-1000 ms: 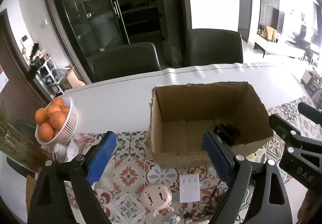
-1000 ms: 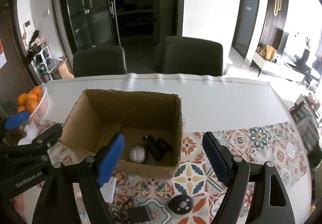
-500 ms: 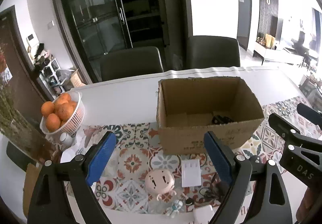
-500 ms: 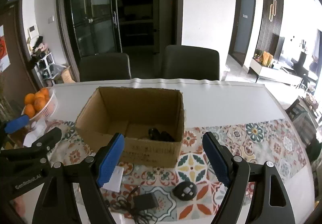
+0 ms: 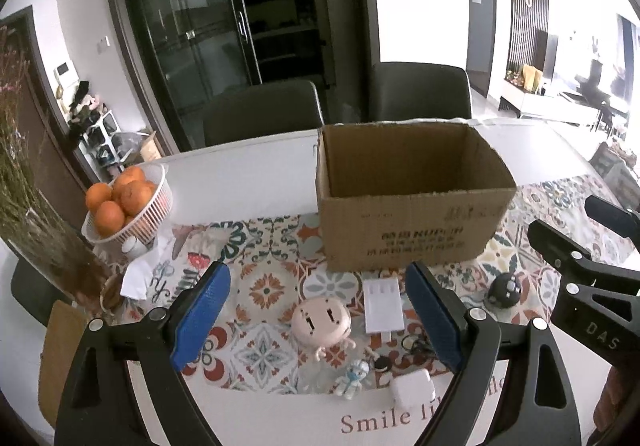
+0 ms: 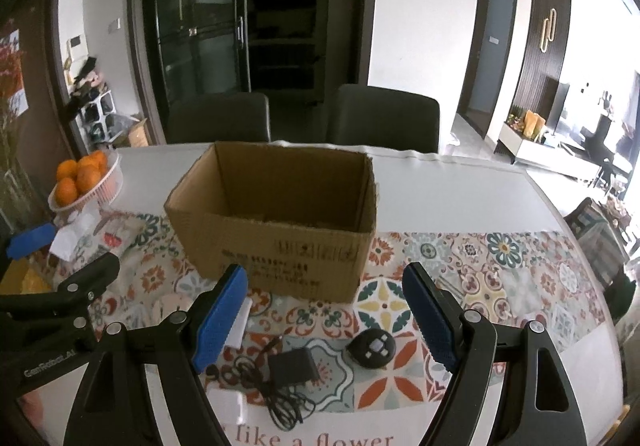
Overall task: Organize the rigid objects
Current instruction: 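Withdraw both tools from the box back toward the remaining objects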
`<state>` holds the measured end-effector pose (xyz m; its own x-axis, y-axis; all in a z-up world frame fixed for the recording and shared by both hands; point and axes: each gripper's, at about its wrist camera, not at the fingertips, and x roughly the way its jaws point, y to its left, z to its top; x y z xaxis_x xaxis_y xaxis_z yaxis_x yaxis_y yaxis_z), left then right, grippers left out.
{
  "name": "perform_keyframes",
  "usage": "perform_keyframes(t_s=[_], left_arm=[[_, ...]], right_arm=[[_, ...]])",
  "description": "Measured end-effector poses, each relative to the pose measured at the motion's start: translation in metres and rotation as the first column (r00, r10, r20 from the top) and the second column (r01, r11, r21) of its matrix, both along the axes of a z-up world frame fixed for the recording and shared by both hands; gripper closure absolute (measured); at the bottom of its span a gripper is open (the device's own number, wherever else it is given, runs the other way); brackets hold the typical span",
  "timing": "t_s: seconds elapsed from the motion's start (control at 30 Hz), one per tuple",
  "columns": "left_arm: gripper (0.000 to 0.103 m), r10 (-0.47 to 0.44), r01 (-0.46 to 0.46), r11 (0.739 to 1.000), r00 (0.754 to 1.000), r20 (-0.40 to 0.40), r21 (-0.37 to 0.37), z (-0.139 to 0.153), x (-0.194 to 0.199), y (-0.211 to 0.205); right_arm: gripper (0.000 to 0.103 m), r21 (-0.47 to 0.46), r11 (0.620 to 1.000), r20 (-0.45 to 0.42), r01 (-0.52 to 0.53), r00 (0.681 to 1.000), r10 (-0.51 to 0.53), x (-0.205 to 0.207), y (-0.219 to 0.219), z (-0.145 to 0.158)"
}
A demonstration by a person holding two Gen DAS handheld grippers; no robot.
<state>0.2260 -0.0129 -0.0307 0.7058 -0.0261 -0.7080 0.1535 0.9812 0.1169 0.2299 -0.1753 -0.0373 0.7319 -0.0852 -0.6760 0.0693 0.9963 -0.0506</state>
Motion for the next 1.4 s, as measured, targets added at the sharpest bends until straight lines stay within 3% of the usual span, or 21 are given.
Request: perform_keyframes(t_s=[0.83,1.4], left_arm=[[0.014,-0.026,0.023,0.999,0.994,-0.111,-0.023,-0.061,-0.030,0.014],[0.028,-0.085,0.089,0.995,0.991,-0.104,0.034,-0.104,-0.039,0.015]], right_arm=[[0.023,0.040,0.998,-0.118,-0.048,0.992,0.052,-0.032,0.018,-0.060],[0.023,0.042,0.995,-0.148,-0.090,0.984,0.095,-0.037,0.029,-0.104]])
